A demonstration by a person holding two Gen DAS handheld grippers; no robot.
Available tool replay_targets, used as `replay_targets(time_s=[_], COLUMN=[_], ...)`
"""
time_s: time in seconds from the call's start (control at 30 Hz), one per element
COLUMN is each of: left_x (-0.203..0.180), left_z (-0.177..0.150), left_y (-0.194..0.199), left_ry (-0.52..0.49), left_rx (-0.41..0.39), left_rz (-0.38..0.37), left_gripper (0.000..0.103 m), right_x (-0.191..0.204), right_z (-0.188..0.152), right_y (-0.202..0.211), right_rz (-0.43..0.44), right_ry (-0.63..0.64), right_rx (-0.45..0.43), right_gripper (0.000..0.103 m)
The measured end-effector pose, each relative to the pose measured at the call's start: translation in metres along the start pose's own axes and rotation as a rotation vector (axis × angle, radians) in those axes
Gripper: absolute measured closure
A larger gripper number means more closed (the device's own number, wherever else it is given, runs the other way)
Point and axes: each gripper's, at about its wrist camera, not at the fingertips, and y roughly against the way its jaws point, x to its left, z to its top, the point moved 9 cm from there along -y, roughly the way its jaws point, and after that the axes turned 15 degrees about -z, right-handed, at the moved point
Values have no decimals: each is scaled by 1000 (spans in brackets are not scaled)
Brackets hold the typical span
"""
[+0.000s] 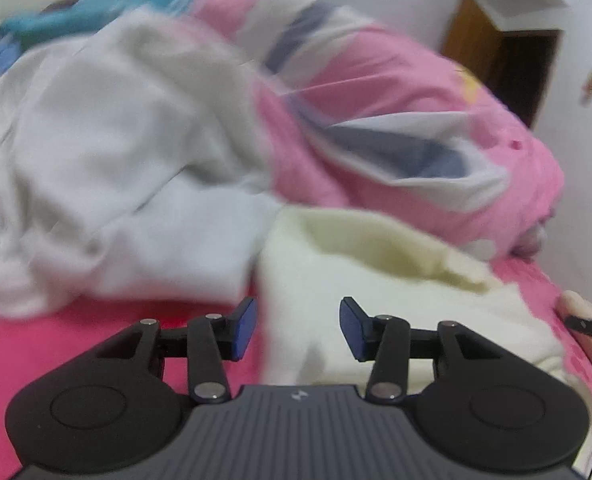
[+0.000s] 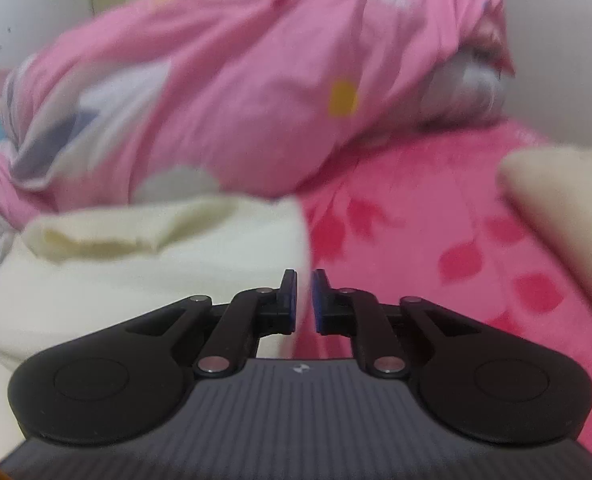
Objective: Fold clothes
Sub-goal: 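Move both open grippers to the folded sweater's hem edge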
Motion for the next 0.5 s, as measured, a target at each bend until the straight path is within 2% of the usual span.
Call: replay_targets(time_s=[0.07,0.13,0.23,0.3,0.4,0.5], left_x=[-12,-25,-43,-50,-51,-52], left_z=[-2,-4,-7,-9,-8,-1], left_y=[-8,-15,-26,-29,-28,-19], left_ry=[-55,-111,-194,-233,-228,-174], left_rx=[27,53,93,107,113,105], left_rz=[17,35,61,76,76,84], left_gripper=[56,56,55,55,55,56], right_x=[9,24,23,18,17,8], right_z=[2,-7,-37,-39,-37,-27], right_y=[4,2,-14,-17,-18,-12], right_rz=[81,128,67,93,102,127], right_ry=[-22,28,129,85,69,-15], right_rx=[-5,1,122,124,132,154], right_gripper=[95,95,96,97,96,96])
